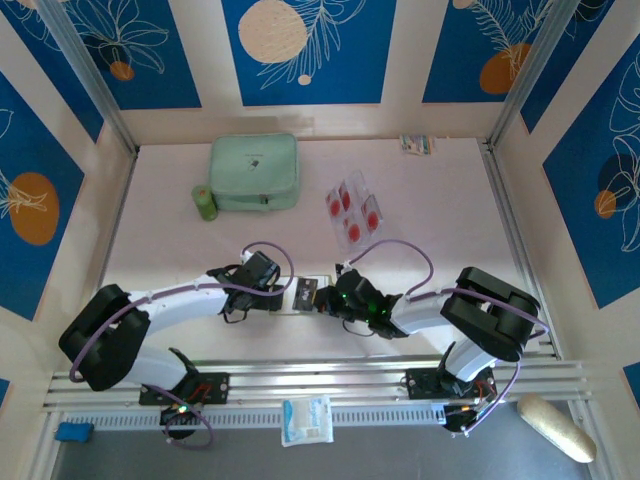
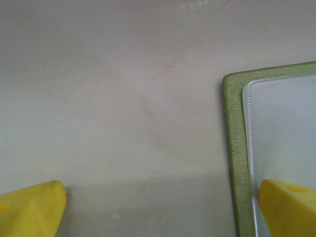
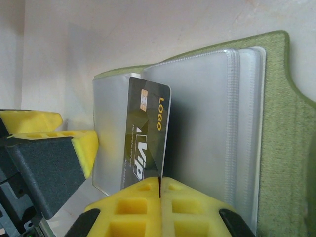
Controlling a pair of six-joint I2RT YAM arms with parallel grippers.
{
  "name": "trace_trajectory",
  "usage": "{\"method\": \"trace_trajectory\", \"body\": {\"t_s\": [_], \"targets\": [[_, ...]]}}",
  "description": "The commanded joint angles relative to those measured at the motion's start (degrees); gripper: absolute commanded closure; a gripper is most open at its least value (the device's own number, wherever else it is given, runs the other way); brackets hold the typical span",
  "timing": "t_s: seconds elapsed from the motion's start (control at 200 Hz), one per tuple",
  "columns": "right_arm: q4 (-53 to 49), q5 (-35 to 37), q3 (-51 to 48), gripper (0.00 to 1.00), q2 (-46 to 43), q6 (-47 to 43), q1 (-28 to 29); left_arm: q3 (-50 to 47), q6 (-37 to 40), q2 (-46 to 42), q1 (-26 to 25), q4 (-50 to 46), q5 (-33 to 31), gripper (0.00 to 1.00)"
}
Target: Put the credit cards into the card holder
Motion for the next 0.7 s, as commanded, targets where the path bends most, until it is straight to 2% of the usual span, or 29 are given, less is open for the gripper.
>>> {"method": "trace_trajectory", "body": {"t_s": [0.0,0.695], "targets": [[-3.0,-1.05,0.58,1.0,-0.14,0.7,0.19,-0.84,-0.51,0.71,-0.48,-0.33,-0.51,0.0],[-9.82,-5.47,5.05,1.0,0.89,1.1,-1.89,-1.16,-0.72,0.89,-0.43,0.17,-0.36,0.0]]}}
